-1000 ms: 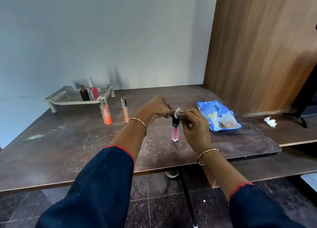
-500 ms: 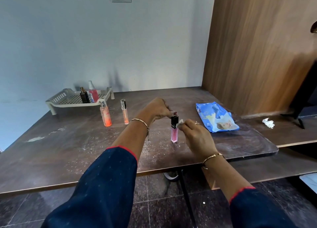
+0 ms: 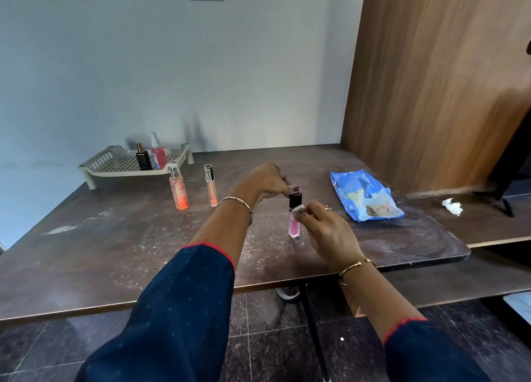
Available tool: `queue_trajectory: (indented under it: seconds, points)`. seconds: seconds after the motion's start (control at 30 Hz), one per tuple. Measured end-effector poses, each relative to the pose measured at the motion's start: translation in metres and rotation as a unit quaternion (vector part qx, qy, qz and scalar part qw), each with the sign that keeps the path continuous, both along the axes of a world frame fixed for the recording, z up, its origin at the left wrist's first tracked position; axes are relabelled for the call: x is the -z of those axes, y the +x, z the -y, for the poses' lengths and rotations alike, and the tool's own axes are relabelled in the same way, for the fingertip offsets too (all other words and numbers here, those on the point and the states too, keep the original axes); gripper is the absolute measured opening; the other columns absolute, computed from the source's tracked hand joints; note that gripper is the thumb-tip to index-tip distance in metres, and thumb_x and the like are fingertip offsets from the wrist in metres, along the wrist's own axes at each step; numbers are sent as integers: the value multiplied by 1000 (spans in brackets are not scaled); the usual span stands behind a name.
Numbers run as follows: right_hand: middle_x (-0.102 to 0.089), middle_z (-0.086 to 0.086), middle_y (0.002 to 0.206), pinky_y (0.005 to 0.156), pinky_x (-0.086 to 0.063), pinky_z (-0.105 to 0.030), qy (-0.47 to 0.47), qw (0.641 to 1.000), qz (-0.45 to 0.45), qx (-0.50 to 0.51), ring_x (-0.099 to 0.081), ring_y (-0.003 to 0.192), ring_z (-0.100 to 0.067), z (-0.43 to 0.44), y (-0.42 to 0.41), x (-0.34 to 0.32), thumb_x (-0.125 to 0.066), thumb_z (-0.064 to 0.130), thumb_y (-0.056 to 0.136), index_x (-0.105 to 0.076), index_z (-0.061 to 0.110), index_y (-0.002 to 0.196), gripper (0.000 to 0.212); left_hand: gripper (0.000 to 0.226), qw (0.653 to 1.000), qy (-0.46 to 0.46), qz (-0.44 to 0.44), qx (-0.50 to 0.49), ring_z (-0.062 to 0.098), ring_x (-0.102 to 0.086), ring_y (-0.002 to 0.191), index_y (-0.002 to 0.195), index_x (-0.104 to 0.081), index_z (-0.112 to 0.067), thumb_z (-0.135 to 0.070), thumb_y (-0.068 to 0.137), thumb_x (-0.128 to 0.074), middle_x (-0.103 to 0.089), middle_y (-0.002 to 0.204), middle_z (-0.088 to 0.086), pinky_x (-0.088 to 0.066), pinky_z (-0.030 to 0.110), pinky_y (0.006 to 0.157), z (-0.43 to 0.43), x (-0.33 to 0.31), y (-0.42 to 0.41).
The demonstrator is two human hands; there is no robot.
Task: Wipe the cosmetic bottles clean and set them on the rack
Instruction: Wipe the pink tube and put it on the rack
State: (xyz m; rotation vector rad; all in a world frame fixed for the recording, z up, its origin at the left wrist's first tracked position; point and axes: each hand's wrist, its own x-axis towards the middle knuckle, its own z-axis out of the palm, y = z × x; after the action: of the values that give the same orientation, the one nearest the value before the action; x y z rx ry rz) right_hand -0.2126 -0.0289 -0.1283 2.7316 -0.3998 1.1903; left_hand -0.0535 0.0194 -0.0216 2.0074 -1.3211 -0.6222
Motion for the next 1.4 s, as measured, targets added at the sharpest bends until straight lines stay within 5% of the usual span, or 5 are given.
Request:
queue_trajectory:
  seconds: [0.17,0.4,0.67,1.03,1.4]
  points:
    - [-54,-5,87,40,-46,-38,20,995,-94,-7,-56,66,-31,0,-3,6,-72,-4,69,-63,13,89,28,24,1000,14,3,2,9,-39,52,62,-58,-12,-4,82,-70,-48,30,-15,-32,12,40,-1,-2,-2]
    - [-56,-4,86,41,-43,-36,8,1000,15,-6,-53,59,-29,-3,6,-13,-72,-3,74,-66,15,95,27,23,1000,23,-2,-1,3,-39,39,63,-59,-12,-9,83,-70,-49,35,-10,-34,18,49,1,-2,-3]
    - [-62,-1,99,48,-50,-41,62,991,-119,-29,-61,71,-31,6,5,9,-70,2,75,-68,19,94,26,24,997,6,-72,-3,10,-43,55,64,-55,-10,-8,84,-69,-52,39,-10,-42,12,47,0,0,-1]
    - [-58,-2,102,58,-48,-38,66,977,-202,-6,-60,80,-29,4,6,3,-63,0,76,-68,16,88,20,22,995,-8,-81,52,7,-54,86,102,-67,0,7,88,-52,-64,94,-1,-51,27,85,-7,0,-6]
    - [-61,1,83,65,-50,-18,206,961,184,4,-58,73,-9,6,-22,-22,-69,5,83,-72,16,95,16,9,999,-38,-29,-14,11,-44,58,85,-69,-5,-13,85,-64,-63,64,-3,-37,21,53,-16,5,-5]
